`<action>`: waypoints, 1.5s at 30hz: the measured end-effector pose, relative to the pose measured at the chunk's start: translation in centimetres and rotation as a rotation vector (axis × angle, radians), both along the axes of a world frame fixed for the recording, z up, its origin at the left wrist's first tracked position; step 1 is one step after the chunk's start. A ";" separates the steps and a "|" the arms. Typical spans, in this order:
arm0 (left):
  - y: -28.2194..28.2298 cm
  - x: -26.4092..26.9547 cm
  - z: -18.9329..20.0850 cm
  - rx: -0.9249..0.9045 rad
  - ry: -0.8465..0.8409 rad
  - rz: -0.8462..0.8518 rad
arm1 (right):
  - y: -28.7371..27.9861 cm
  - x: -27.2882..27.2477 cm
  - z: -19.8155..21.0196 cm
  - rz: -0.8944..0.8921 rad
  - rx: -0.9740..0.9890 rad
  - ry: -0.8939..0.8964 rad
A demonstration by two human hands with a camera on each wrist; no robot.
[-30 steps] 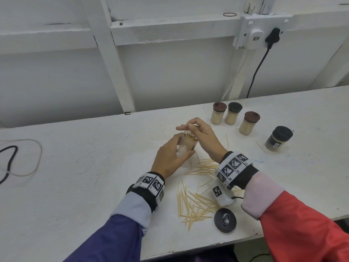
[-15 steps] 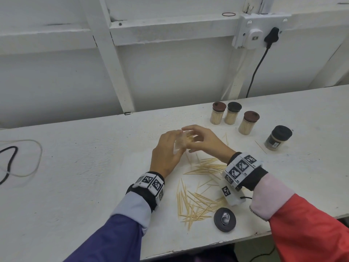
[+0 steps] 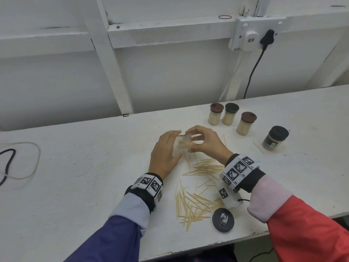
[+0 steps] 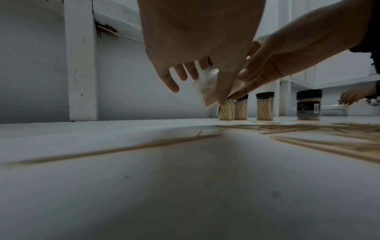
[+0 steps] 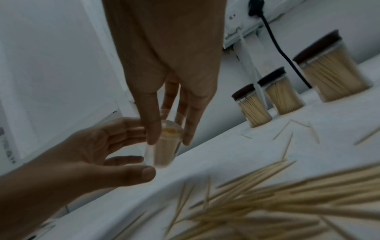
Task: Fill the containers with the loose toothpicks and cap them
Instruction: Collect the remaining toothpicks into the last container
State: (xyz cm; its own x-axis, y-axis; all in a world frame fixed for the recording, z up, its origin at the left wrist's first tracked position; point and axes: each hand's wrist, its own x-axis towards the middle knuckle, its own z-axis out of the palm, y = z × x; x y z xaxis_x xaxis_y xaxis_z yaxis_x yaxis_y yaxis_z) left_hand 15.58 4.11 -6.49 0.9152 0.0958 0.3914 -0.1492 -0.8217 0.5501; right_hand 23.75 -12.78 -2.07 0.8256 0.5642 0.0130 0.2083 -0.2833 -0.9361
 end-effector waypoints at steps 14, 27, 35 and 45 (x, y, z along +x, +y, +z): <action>-0.4 0.1 0.3 -0.010 0.149 0.025 | -5.9 6.1 -0.2 0.218 -0.963 -0.257; -0.6 0.0 0.6 -0.015 0.213 0.034 | -7.3 5.5 -1.6 0.200 -0.919 -0.435; -0.7 -0.1 0.7 -0.020 0.242 0.036 | -5.0 0.7 -1.0 0.364 -0.847 -0.464; -0.7 -0.1 0.7 -0.010 0.287 0.025 | -3.6 -0.6 -1.5 0.381 -0.905 -0.475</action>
State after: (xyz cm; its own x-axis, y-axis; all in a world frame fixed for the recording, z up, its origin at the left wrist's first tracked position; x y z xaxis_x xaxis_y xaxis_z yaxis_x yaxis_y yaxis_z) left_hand 15.43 3.41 -5.76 0.9858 0.1221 0.1156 0.0339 -0.8177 0.5747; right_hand 23.15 -16.39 -3.53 0.6152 0.7428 -0.2641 0.7136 -0.6671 -0.2140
